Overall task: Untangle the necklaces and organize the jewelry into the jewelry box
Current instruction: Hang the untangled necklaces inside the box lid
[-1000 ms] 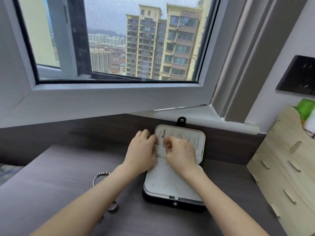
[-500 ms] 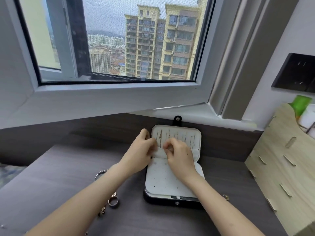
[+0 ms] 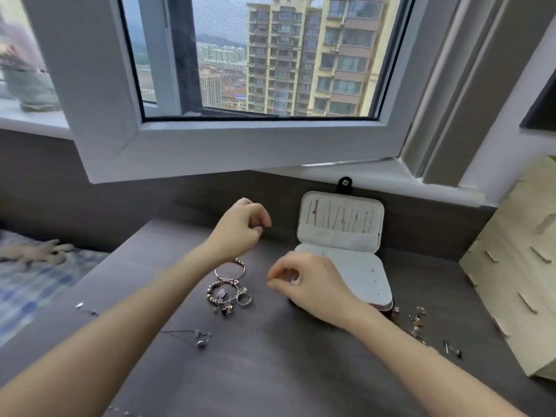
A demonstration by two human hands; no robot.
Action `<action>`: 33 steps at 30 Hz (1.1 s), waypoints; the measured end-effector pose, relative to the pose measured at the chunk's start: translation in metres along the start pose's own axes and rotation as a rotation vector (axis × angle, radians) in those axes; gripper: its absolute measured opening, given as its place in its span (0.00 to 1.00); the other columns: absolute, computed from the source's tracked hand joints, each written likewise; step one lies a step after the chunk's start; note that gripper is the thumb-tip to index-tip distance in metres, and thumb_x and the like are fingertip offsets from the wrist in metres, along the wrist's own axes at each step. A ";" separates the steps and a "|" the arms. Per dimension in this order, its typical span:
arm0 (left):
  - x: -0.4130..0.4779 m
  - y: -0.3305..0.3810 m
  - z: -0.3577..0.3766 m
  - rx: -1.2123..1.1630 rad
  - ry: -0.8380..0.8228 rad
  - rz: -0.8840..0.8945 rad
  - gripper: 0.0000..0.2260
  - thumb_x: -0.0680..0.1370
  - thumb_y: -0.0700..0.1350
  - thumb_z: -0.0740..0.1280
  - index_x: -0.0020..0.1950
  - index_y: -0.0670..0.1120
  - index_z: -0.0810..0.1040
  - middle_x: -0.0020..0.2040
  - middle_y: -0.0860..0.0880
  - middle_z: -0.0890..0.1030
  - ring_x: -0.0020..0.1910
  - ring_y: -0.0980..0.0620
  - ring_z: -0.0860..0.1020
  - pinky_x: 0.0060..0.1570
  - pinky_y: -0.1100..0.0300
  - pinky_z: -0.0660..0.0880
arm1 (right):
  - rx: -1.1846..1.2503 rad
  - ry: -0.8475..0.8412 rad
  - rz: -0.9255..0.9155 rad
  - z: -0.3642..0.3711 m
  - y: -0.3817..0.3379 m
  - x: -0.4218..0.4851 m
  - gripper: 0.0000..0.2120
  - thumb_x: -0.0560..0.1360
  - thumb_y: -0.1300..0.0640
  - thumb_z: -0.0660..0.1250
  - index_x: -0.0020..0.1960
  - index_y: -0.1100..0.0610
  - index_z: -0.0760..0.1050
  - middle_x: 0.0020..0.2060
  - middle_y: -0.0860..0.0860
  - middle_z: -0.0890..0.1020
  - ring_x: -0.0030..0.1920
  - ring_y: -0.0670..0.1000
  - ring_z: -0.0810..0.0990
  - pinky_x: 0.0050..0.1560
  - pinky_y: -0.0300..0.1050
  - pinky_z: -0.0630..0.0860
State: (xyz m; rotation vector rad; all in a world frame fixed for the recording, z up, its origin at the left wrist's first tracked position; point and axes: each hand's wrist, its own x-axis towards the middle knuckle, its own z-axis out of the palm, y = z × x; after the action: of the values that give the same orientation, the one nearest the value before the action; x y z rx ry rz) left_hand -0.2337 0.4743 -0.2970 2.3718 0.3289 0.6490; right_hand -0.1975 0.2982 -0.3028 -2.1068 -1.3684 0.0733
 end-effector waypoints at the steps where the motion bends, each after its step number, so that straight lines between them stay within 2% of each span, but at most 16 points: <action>1: -0.009 -0.002 -0.009 0.012 -0.023 -0.028 0.11 0.72 0.31 0.64 0.40 0.47 0.78 0.43 0.52 0.71 0.39 0.55 0.74 0.37 0.76 0.65 | -0.002 -0.046 -0.016 0.007 -0.007 -0.004 0.03 0.72 0.53 0.71 0.44 0.50 0.82 0.38 0.44 0.79 0.40 0.43 0.71 0.46 0.40 0.69; 6: -0.060 -0.010 -0.049 -0.019 -0.057 -0.170 0.10 0.73 0.34 0.66 0.38 0.49 0.78 0.38 0.52 0.77 0.32 0.61 0.73 0.34 0.71 0.68 | -0.039 -0.150 -0.166 0.044 -0.033 -0.018 0.08 0.72 0.47 0.71 0.49 0.48 0.81 0.42 0.45 0.79 0.44 0.47 0.71 0.48 0.40 0.68; 9: -0.089 -0.007 -0.067 -0.041 -0.112 -0.231 0.05 0.75 0.35 0.67 0.43 0.43 0.80 0.34 0.52 0.75 0.28 0.65 0.72 0.29 0.74 0.66 | -0.099 -0.119 -0.257 0.063 -0.039 -0.021 0.10 0.72 0.47 0.70 0.51 0.48 0.81 0.42 0.47 0.78 0.43 0.47 0.68 0.45 0.44 0.68; 12: -0.111 -0.009 -0.078 -0.107 -0.121 -0.271 0.05 0.74 0.33 0.67 0.44 0.42 0.80 0.35 0.52 0.76 0.28 0.66 0.72 0.31 0.76 0.66 | -0.171 -0.059 -0.341 0.079 -0.045 -0.021 0.08 0.68 0.49 0.70 0.46 0.49 0.83 0.37 0.49 0.78 0.40 0.52 0.72 0.36 0.41 0.68; 16: -0.131 -0.015 -0.085 -0.196 -0.171 -0.292 0.11 0.73 0.31 0.66 0.40 0.46 0.80 0.38 0.51 0.79 0.33 0.63 0.73 0.36 0.73 0.68 | -0.230 0.034 -0.387 0.093 -0.046 -0.020 0.03 0.65 0.51 0.69 0.36 0.48 0.81 0.31 0.46 0.76 0.39 0.46 0.68 0.28 0.36 0.71; 17: -0.135 -0.016 -0.086 -0.218 -0.192 -0.296 0.11 0.73 0.30 0.65 0.41 0.46 0.80 0.38 0.51 0.80 0.34 0.62 0.73 0.36 0.73 0.68 | -0.219 0.029 -0.377 0.093 -0.047 -0.020 0.03 0.66 0.53 0.69 0.36 0.50 0.81 0.32 0.47 0.77 0.39 0.47 0.69 0.30 0.38 0.73; 19: -0.142 -0.016 -0.088 -0.264 -0.240 -0.311 0.11 0.71 0.29 0.64 0.43 0.44 0.81 0.39 0.53 0.81 0.36 0.61 0.75 0.36 0.72 0.69 | -0.143 0.008 -0.296 0.089 -0.053 -0.020 0.03 0.70 0.57 0.68 0.41 0.54 0.80 0.38 0.49 0.79 0.42 0.51 0.72 0.40 0.45 0.75; 21: -0.147 -0.015 -0.088 -0.312 -0.284 -0.306 0.13 0.65 0.34 0.65 0.45 0.46 0.81 0.42 0.53 0.82 0.42 0.60 0.76 0.41 0.67 0.71 | 0.001 -0.030 -0.172 0.076 -0.061 -0.019 0.04 0.75 0.58 0.66 0.46 0.55 0.79 0.43 0.50 0.80 0.46 0.50 0.72 0.48 0.44 0.70; 23: -0.151 -0.011 -0.086 -0.355 -0.303 -0.278 0.13 0.64 0.34 0.67 0.45 0.46 0.81 0.43 0.53 0.82 0.45 0.61 0.77 0.45 0.67 0.72 | 0.148 -0.080 -0.085 0.058 -0.070 -0.015 0.03 0.75 0.59 0.66 0.45 0.54 0.78 0.42 0.49 0.80 0.44 0.47 0.72 0.45 0.38 0.68; 25: -0.152 -0.006 -0.081 -0.404 -0.288 -0.245 0.08 0.69 0.32 0.69 0.44 0.43 0.80 0.42 0.50 0.83 0.44 0.60 0.78 0.47 0.68 0.73 | 0.279 -0.093 -0.021 0.042 -0.078 -0.010 0.06 0.74 0.61 0.66 0.41 0.53 0.76 0.37 0.49 0.79 0.36 0.45 0.73 0.40 0.38 0.69; 27: -0.151 0.002 -0.074 -0.494 -0.228 -0.245 0.06 0.73 0.31 0.69 0.41 0.42 0.79 0.39 0.48 0.82 0.41 0.58 0.79 0.44 0.68 0.73 | 0.364 -0.107 0.058 0.029 -0.083 -0.006 0.09 0.74 0.65 0.66 0.38 0.53 0.73 0.32 0.48 0.78 0.31 0.44 0.73 0.36 0.41 0.71; 30: -0.148 0.011 -0.066 -0.571 -0.143 -0.256 0.06 0.74 0.30 0.65 0.41 0.40 0.76 0.32 0.51 0.81 0.34 0.58 0.79 0.39 0.71 0.72 | 0.458 -0.113 0.133 0.014 -0.089 -0.005 0.09 0.73 0.67 0.64 0.38 0.56 0.72 0.31 0.49 0.81 0.30 0.49 0.75 0.34 0.47 0.72; 33: -0.147 0.012 -0.058 -0.552 -0.082 -0.275 0.06 0.74 0.30 0.65 0.41 0.40 0.76 0.31 0.51 0.80 0.32 0.57 0.77 0.39 0.68 0.71 | 0.557 -0.087 0.163 -0.004 -0.096 -0.009 0.08 0.74 0.69 0.63 0.39 0.58 0.72 0.30 0.51 0.80 0.27 0.44 0.73 0.32 0.41 0.69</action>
State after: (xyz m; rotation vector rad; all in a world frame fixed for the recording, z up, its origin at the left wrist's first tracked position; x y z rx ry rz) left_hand -0.3879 0.4387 -0.3050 1.7804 0.3753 0.4399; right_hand -0.2783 0.3147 -0.2522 -1.7456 -1.0625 0.5531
